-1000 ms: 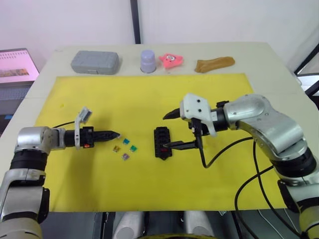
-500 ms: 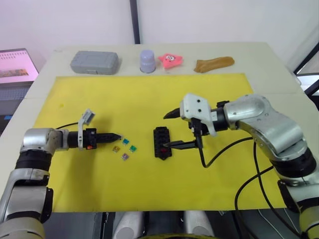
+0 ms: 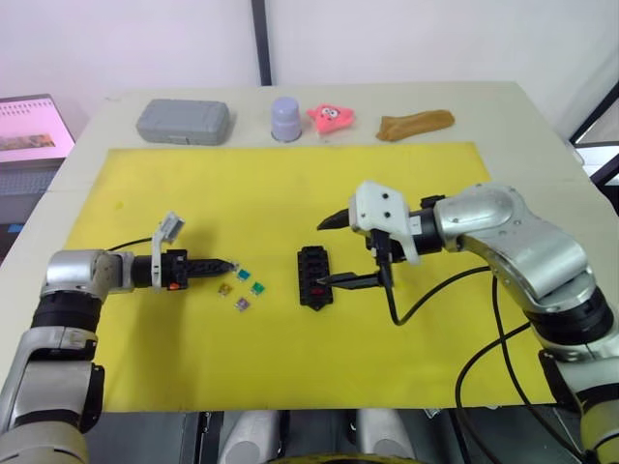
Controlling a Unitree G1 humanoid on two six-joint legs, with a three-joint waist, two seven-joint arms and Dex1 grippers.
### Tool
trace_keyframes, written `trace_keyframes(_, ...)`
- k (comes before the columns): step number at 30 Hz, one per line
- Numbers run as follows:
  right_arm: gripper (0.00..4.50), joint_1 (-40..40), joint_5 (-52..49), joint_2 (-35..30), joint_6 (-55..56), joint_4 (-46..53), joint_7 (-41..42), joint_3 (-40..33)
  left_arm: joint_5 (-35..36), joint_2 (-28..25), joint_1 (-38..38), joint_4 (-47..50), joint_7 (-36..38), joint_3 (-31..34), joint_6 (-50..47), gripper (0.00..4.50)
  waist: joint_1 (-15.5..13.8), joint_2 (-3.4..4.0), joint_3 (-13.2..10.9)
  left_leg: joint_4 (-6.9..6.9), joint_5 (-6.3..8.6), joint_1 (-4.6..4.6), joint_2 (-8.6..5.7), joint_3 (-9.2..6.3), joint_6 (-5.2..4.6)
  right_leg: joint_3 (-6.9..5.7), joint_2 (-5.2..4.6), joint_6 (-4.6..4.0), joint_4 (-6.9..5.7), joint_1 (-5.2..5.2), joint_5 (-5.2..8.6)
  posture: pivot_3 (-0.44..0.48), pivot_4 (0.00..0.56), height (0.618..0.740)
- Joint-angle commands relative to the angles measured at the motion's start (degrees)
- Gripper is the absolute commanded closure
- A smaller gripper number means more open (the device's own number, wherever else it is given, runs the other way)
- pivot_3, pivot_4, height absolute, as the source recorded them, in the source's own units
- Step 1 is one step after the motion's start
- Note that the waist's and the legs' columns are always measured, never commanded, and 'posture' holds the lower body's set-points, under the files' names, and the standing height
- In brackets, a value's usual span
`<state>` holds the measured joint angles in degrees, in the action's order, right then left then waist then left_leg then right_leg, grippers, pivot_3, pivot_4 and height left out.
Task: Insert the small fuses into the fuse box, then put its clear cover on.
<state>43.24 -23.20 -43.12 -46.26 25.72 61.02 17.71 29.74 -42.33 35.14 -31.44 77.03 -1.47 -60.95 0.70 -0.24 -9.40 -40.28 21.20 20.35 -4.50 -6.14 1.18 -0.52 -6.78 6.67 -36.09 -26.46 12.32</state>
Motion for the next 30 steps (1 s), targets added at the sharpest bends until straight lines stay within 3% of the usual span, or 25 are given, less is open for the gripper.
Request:
trace_keyframes(1, 0.0, 0.24, 0.11, 0.21, 0.92, 1.66, -0.23, -0.5, -0.24, -0.62, -0.71, 0.04, -0.97, 0.93, 0.18, 4.48, 0.01, 0.0, 0.0, 0.0, 0.0, 0.0, 0.0, 0.0, 0.0, 0.0, 0.0, 0.0, 0.0, 0.0, 0.0, 0.0, 0.15, 0.74)
trace_keyframes(6, 0.0, -0.15, -0.96, 0.28, -0.02, 1.99, -0.59, -1.5, 3.63, -2.13, -1.61, 6.35, -1.47, 5.97, -0.62, 4.48, 0.13, 0.0, 0.0, 0.0, 0.0, 0.02, 0.03, 0.0, 0.0, 0.0, 0.0, 0.0, 0.0, -0.04, 0.0, 0.0, 0.15, 0.74)
trace_keyframes(13, 0.0, -2.01, -7.54, 0.37, -5.78, 2.32, -1.3, -6.64, 14.56, -4.03, -4.59, 28.04, -4.39, 15.41, -5.72, 4.48, -0.01, -0.03, -0.02, 0.0, 0.0, 0.11, 0.06, -0.05, 0.0, 0.01, -0.01, 0.0, 0.04, -0.07, 0.0, 0.0, 0.15, 0.74)
trace_keyframes(18, 0.0, 0.07, -15.49, 2.01, -14.3, 0.71, -3.51, -11.62, 20.75, -5.48, -6.38, 43.04, -5.46, 16.34, -6.17, 4.48, 0.09, -0.03, -0.02, 0.04, 0.0, 0.06, 0.08, -0.04, 0.0, 0.02, -0.02, 0.0, 0.04, -0.05, 0.0, 0.0, 0.15, 0.74)
trace_keyframes(22, 0.0, 2.56, -22.94, 5.04, -21.19, -0.48, -5.47, -15.19, 22.97, -4.93, -6.29, 49.68, -6.58, 14.44, -4.13, 4.48, 0.11, -0.02, -0.02, 0.05, 0.0, 0.05, 0.1, -0.03, 0.0, 0.02, -0.01, 0.0, 0.05, -0.06, 0.0, 0.0, 0.15, 0.74)
trace_keyframes(25, 0.86, 3.58, -26.86, 7.2, -24.05, -0.56, -7.2, -16.41, 23.33, -4.37, -5.67, 50.76, -7.37, 12.95, -2.43, 4.5, 0.09, -0.02, -0.02, 0.06, 0.0, 0.04, 0.1, -0.03, 0.01, 0.02, -0.01, 0.0, 0.06, -0.04, 0.0, 0.0, 0.15, 0.74)
trace_keyframes(28, 2.19, 4.46, -28.89, 8.27, -26.52, -0.92, -9.11, -16.22, 23.29, -4.41, -5.44, 50.82, -7.5, 11.77, -1.1, 4.5, 0.04, -0.02, -0.02, 0.06, 0.0, 0.04, 0.09, -0.02, 0.01, 0.02, -0.01, 0.0, 0.07, -0.03, 0.0, 0.0, 0.15, 0.74)
trace_keyframes(30, 2.19, 4.96, -30.58, 8.82, -28.52, -1.59, -10.06, -16.33, 23.04, -4.65, -5.42, 50.79, -7.34, 11.05, -0.12, 4.5, 0.07, -0.02, -0.02, 0.06, 0.0, 0.04, 0.08, -0.02, 0.0, 0.02, -0.01, 0.0, 0.07, -0.04, 0.0, 0.0, 0.15, 0.74)
